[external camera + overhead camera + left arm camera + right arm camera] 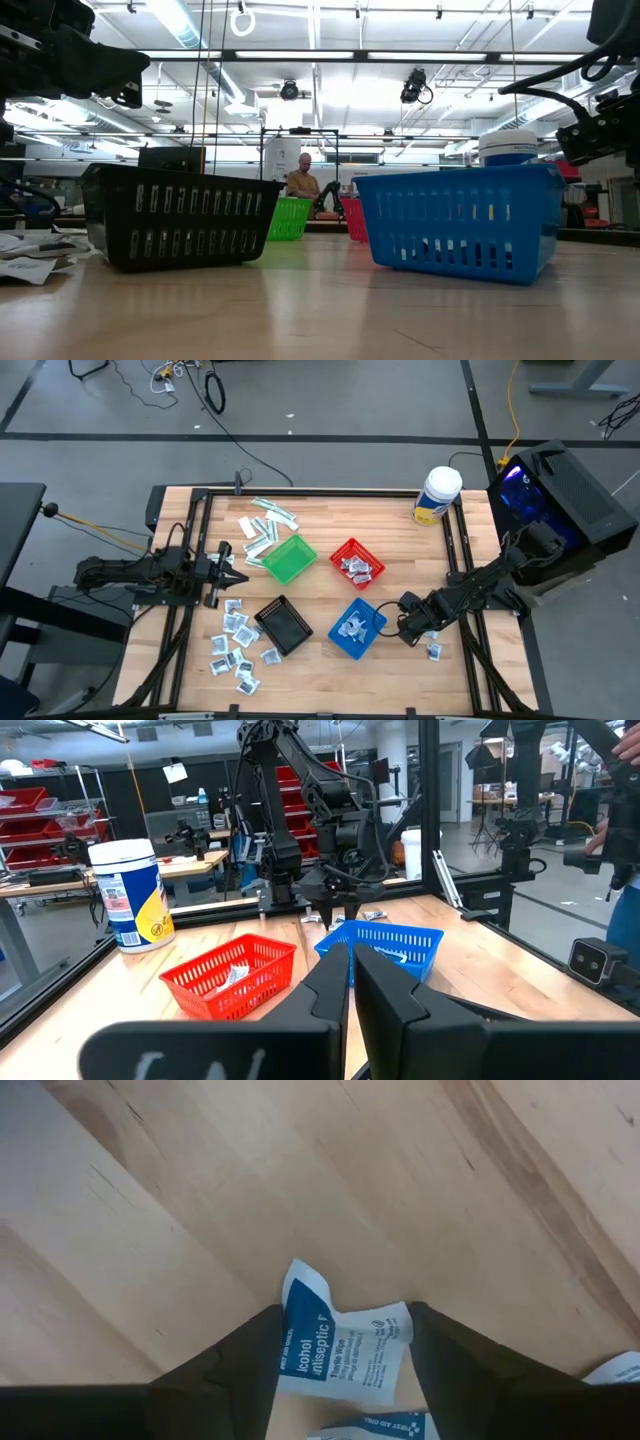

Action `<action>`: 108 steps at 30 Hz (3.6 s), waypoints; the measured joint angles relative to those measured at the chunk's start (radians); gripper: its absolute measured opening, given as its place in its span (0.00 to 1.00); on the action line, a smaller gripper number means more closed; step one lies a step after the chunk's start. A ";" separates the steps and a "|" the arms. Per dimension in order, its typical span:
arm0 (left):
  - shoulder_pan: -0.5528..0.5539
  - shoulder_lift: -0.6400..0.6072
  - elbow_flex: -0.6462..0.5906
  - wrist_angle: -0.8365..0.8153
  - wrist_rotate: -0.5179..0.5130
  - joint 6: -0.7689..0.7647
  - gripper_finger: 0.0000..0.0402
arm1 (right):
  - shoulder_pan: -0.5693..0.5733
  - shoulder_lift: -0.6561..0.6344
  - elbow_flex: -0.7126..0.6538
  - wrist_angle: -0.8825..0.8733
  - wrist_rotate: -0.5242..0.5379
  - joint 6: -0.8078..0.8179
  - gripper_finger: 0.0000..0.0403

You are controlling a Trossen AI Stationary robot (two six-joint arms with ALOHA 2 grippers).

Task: Pick & Place First Aid Supplies
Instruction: Put the blue alcohol pad into the blue bin

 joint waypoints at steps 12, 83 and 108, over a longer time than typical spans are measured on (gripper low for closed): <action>0.000 0.000 0.000 0.000 0.000 0.000 0.06 | 0.001 -0.001 0.090 -0.048 -0.023 -0.059 0.53; 0.000 0.000 0.000 0.000 0.000 0.000 0.06 | -0.148 0.167 0.340 0.264 0.155 -0.873 0.64; 0.000 0.000 0.000 0.000 0.000 0.000 0.06 | -0.142 -0.122 0.340 -0.028 0.137 -1.025 0.79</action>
